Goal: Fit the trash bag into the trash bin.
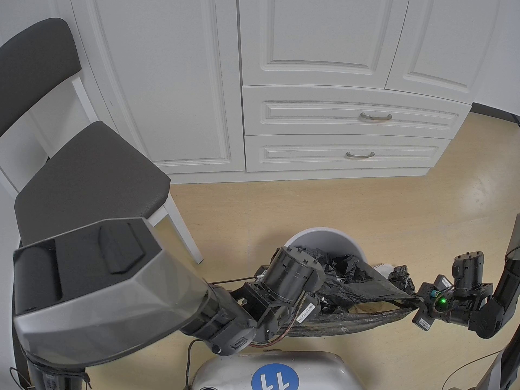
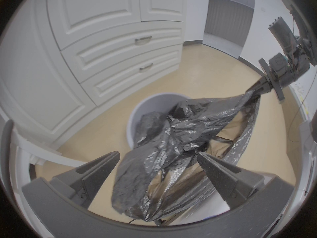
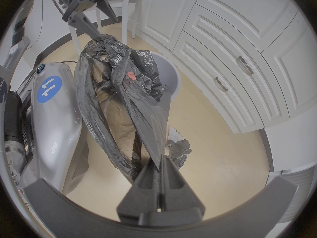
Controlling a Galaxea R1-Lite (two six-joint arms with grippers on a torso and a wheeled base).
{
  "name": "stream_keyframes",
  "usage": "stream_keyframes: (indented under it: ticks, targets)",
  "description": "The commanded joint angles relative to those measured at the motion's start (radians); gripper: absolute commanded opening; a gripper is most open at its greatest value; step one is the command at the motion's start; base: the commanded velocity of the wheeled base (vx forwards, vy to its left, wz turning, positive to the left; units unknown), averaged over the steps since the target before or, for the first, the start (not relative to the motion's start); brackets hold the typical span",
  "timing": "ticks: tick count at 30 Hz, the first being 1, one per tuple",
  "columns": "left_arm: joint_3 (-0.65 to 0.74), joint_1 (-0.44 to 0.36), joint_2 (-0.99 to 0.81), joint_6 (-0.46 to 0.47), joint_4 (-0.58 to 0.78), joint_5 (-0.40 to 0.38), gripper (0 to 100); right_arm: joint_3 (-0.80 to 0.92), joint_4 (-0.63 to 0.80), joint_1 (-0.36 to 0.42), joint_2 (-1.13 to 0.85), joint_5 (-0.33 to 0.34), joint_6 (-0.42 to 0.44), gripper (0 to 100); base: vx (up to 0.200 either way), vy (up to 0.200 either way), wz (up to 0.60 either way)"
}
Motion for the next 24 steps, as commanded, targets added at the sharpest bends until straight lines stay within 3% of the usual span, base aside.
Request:
stream_keyframes:
  ticks: [1, 11, 12, 16, 24]
  targets:
    - [-0.049, 0.033, 0.099, 0.006, 0.01, -0.05, 100, -0.009, 0.0, -0.016, 0.011, 0.001, -0.001, 0, 0.0, 0.0, 0.0]
    - [-0.091, 0.073, 0.141, 0.009, 0.02, -0.056, 100, -0.01, 0.0, -0.025, 0.006, 0.002, -0.001, 0, 0.0, 0.0, 0.0]
    - [-0.087, 0.073, 0.141, 0.009, 0.01, -0.056, 0, -0.01, 0.0, -0.027, 0.007, 0.002, 0.001, 0, 0.0, 0.0, 0.0]
    - [-0.104, 0.064, 0.152, -0.003, -0.05, -0.044, 0, -0.006, 0.0, -0.027, 0.007, 0.002, -0.001, 0, 0.0, 0.0, 0.0]
    - [-0.057, 0.055, 0.188, -0.041, -0.307, 0.048, 0, -0.007, 0.0, -0.022, 0.011, 0.002, -0.001, 0, 0.0, 0.0, 0.0]
